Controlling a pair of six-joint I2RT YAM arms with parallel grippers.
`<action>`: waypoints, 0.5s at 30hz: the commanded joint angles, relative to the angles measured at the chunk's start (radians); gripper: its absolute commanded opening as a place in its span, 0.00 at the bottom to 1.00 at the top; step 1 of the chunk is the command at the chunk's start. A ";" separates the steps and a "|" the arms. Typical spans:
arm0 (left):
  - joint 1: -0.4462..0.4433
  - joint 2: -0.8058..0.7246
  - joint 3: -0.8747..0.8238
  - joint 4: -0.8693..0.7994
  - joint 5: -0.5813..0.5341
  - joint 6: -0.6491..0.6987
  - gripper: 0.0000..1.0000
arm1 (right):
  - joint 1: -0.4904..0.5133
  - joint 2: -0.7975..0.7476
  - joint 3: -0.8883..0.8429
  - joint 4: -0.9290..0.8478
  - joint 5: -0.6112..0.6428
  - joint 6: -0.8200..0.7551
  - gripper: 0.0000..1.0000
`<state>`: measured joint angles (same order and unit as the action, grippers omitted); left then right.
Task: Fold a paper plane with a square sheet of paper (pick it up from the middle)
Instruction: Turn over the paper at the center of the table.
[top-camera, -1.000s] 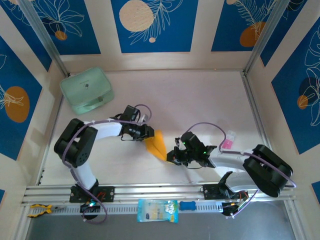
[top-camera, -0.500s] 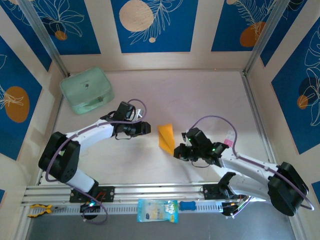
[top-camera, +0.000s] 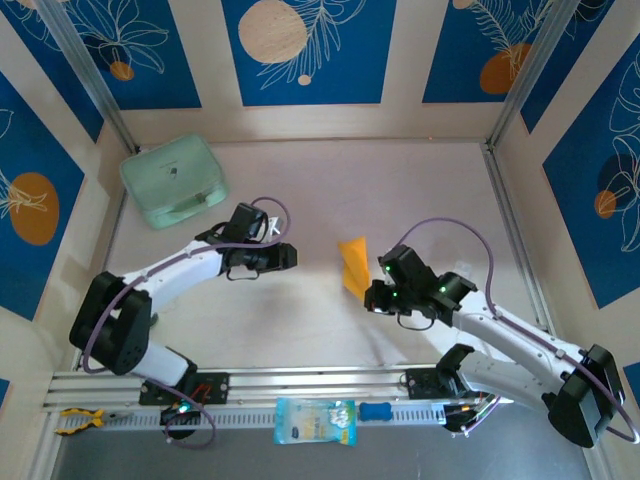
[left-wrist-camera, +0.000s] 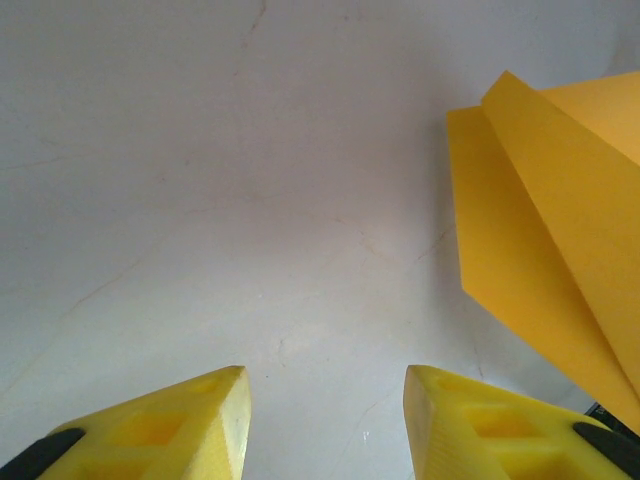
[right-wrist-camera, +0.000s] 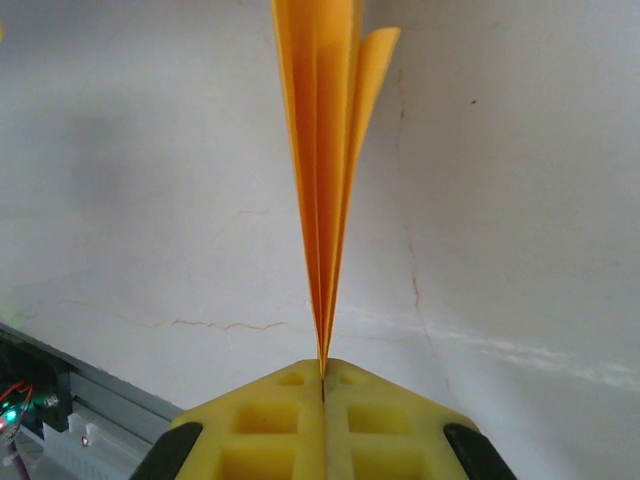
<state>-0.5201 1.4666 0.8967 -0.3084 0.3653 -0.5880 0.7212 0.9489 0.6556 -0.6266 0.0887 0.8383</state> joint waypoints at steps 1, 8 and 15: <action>-0.004 -0.028 -0.005 -0.021 -0.021 0.030 0.44 | 0.005 0.016 0.075 -0.126 0.059 -0.046 0.05; -0.002 -0.057 -0.011 -0.039 -0.065 0.037 0.44 | 0.073 0.116 0.218 -0.273 0.205 -0.085 0.05; 0.000 -0.078 -0.007 -0.064 -0.099 0.042 0.44 | 0.146 0.219 0.320 -0.386 0.349 -0.105 0.05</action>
<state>-0.5201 1.4158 0.8963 -0.3355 0.2970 -0.5659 0.8436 1.1503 0.9356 -0.9150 0.3382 0.7551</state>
